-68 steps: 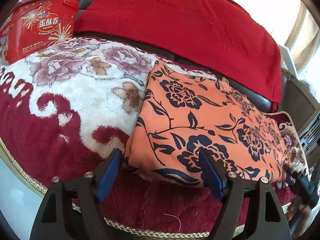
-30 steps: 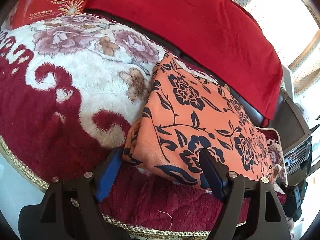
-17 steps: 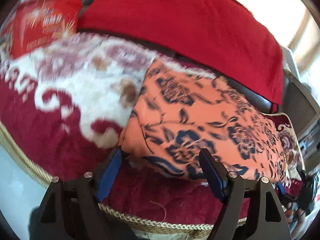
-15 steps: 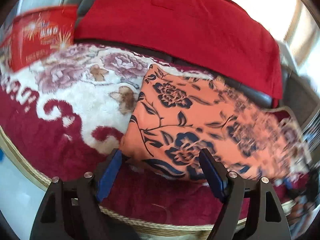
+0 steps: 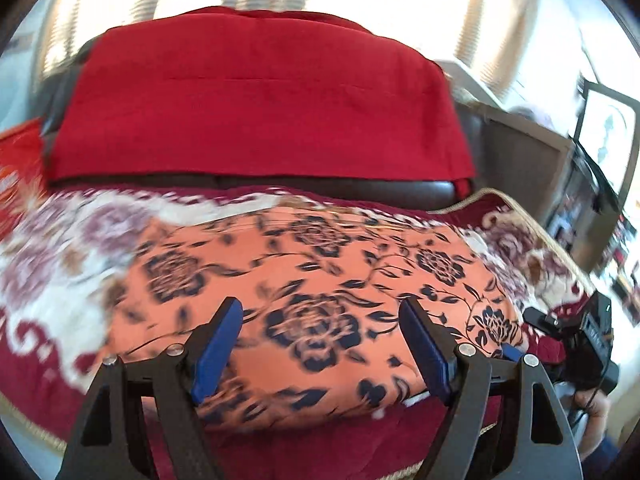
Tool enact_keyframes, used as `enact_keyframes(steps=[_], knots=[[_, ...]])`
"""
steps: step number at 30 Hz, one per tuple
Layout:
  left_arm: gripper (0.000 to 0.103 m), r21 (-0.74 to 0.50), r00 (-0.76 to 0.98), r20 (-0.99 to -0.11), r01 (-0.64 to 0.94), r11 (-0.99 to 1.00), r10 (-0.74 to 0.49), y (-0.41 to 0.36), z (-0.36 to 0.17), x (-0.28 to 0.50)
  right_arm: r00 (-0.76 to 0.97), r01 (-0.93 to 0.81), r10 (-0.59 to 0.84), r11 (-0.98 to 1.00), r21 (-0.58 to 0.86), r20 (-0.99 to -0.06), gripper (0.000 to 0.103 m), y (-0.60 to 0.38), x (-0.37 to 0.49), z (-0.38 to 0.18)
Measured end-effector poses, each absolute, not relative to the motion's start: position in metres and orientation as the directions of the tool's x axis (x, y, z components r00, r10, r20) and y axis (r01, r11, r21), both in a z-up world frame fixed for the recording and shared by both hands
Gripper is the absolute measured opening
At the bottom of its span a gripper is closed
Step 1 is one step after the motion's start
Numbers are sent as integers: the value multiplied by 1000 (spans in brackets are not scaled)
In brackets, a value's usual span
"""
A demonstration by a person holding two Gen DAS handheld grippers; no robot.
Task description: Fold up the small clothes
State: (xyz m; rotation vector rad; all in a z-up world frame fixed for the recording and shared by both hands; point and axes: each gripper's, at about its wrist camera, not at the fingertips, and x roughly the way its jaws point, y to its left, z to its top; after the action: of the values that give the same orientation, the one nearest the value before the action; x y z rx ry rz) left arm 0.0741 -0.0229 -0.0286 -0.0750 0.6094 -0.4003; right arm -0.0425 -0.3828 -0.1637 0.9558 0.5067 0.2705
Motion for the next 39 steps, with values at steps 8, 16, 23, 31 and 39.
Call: enact_keyframes(steps=[8,16,23,31,39], knots=[[81,-61,732,-592,375,925,-336,-43,-96,98,850,24,411,595,804,-329,99,-369,-34,-161],[82,0,746,-581,400,916,-326,-51,-91,91,852,57,373,631,774,-367,99,-361,-30,-158],[83,-30,733,-588,403,915,-342,-46,-90,94,856,86,334,661,745,-395,99,-353,-29,-154],[88,31,768,-566,384,923,-300,-52,-97,87,862,63,355,634,771,-362,99,-359,-33,-158],[90,25,753,-595,366,930,-280,-50,-97,90,869,7,407,557,830,-280,99,-376,-42,-164]])
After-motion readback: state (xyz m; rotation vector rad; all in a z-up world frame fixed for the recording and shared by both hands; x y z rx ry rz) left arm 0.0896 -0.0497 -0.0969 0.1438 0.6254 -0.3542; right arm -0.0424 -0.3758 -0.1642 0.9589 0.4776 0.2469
